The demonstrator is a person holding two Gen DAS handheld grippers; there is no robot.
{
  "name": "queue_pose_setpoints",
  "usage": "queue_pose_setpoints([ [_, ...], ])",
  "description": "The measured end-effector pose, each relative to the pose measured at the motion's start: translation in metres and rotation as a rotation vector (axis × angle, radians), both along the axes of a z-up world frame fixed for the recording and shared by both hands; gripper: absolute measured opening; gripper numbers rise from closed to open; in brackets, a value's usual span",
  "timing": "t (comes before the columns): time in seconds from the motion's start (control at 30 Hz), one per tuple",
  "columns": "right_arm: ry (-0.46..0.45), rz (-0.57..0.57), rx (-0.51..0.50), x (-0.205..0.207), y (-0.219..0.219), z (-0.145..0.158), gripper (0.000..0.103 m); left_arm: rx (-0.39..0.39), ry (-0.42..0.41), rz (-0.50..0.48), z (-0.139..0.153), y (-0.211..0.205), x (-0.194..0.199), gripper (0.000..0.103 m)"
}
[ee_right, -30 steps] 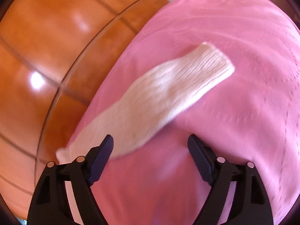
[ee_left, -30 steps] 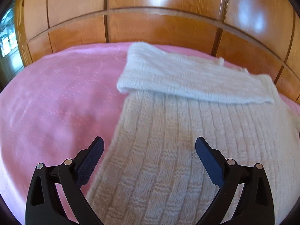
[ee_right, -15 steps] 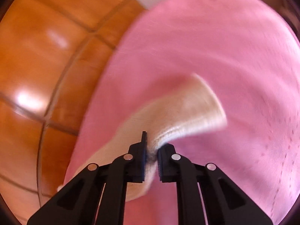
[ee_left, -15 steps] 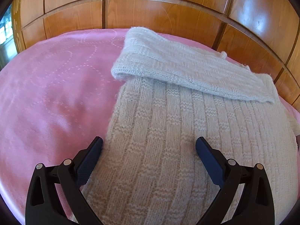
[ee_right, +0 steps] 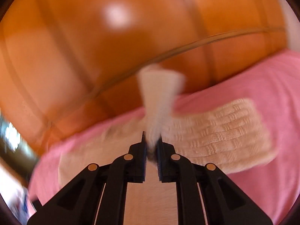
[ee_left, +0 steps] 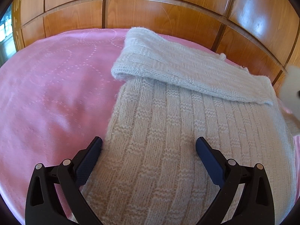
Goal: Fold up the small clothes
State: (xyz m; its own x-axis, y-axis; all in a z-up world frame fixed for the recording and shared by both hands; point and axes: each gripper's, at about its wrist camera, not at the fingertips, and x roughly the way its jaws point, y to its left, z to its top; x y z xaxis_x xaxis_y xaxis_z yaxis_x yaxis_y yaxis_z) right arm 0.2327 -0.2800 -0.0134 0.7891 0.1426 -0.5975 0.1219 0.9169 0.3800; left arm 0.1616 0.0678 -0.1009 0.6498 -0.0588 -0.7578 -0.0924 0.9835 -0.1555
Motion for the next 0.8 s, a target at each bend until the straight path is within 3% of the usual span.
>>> queue_pose_setpoints([
  [0.03, 0.031, 0.018, -0.017, 0.002, 0.011, -0.01, 0.016, -0.001, -0.001, 0.0, 0.0, 0.0, 0.0, 0.098],
  [0.13, 0.135, 0.036, -0.095, -0.001, 0.031, -0.046, 0.058, -0.007, -0.001, -0.001, -0.001, 0.001, 0.001, 0.098],
  [0.17, 0.146, 0.027, -0.129, -0.004, 0.032, -0.051, 0.067, -0.008, -0.001, -0.001, -0.001, 0.001, 0.001, 0.098],
  [0.23, 0.117, -0.037, -0.218, -0.023, 0.028, -0.054, 0.075, -0.01, -0.002, 0.0, -0.001, 0.001, 0.001, 0.098],
  [0.33, 0.013, -0.234, -0.215, -0.056, 0.004, -0.043, 0.1, -0.009, 0.0, -0.001, -0.001, 0.001, 0.002, 0.098],
  [0.4, -0.002, -0.401, -0.211, -0.075, -0.016, -0.041, 0.1, -0.006, 0.01, 0.001, 0.001, 0.0, 0.003, 0.097],
  [0.47, 0.035, -0.527, -0.212, -0.084, -0.033, -0.046, 0.1, -0.012, 0.018, 0.0, 0.007, -0.001, 0.002, 0.087],
  [0.5, 0.068, -0.598, -0.182, -0.091, -0.047, -0.053, 0.1, -0.036, 0.015, -0.01, 0.015, -0.002, 0.001, 0.08],
  [0.57, 0.118, -0.69, -0.064, -0.102, -0.071, -0.069, 0.1, -0.115, -0.008, -0.028, 0.031, -0.004, -0.002, 0.078],
  [0.63, 0.157, -0.728, 0.015, -0.104, -0.094, -0.081, 0.1, -0.21, -0.033, -0.061, 0.05, -0.013, 0.0, 0.078],
  [0.67, 0.163, -0.727, 0.043, -0.101, -0.098, -0.085, 0.101, -0.231, -0.036, -0.081, 0.056, -0.021, 0.003, 0.078],
  [0.73, 0.146, -0.721, 0.034, -0.108, -0.094, -0.08, 0.101, -0.255, -0.036, -0.154, 0.067, -0.046, 0.014, 0.063],
  [0.8, 0.122, -0.709, 0.044, -0.115, -0.092, -0.081, 0.101, -0.26, -0.05, -0.23, 0.073, -0.075, 0.025, 0.063],
])
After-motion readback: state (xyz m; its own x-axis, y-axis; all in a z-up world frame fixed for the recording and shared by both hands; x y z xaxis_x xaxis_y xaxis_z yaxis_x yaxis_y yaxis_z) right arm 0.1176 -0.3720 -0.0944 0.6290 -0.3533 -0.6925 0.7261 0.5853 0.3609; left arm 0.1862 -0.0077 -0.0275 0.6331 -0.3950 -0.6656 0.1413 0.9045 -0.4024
